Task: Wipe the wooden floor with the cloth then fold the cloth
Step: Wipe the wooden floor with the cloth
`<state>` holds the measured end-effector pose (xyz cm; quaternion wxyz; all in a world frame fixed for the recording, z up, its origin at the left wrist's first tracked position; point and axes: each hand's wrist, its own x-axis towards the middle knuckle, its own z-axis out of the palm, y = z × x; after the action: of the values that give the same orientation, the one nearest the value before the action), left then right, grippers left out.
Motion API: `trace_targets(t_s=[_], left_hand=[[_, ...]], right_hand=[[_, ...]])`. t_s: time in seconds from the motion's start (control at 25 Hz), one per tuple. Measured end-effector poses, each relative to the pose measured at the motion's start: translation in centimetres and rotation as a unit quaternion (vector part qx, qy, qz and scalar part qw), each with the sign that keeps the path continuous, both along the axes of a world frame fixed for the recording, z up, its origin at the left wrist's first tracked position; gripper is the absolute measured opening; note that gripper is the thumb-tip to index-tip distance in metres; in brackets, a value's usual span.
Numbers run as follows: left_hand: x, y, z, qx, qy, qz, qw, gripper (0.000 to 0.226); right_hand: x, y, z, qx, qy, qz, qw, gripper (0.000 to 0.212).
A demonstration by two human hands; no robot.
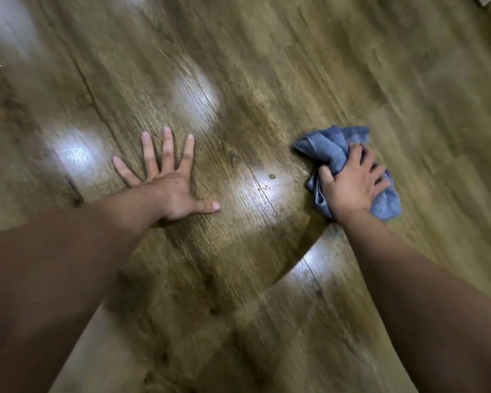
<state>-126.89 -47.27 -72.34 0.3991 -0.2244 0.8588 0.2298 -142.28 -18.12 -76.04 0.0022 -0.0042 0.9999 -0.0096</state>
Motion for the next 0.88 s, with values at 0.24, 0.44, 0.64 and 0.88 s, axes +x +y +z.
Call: trace_targets(t_s=[0.24, 0.44, 0.64, 0.88], left_hand=[[0.3, -0.1, -0.2, 0.002, 0.007, -0.003, 1.0, 0.142], [0.0, -0.5, -1.1, 0.004, 0.006, 0.016, 1.0, 0.115], [-0.3, -0.7, -2.2, 0.001, 0.017, 0.019, 1.0, 0.084], [-0.2, -1.1, -2.3, -0.006, 0.003, 0.011, 1.0, 0.089]], right_hand=[[8.3, -5.1, 0.9, -0.021, -0.019, 0.044, 0.999, 0.076], [24.5, -4.7, 1.1, -0.013, -0.064, 0.316, 0.946, 0.083], [18.3, -1.8, 1.5, 0.012, -0.058, 0.477, 0.877, 0.077], [0.8, -6.7, 0.9, 0.017, -0.032, 0.242, 0.97, 0.075]])
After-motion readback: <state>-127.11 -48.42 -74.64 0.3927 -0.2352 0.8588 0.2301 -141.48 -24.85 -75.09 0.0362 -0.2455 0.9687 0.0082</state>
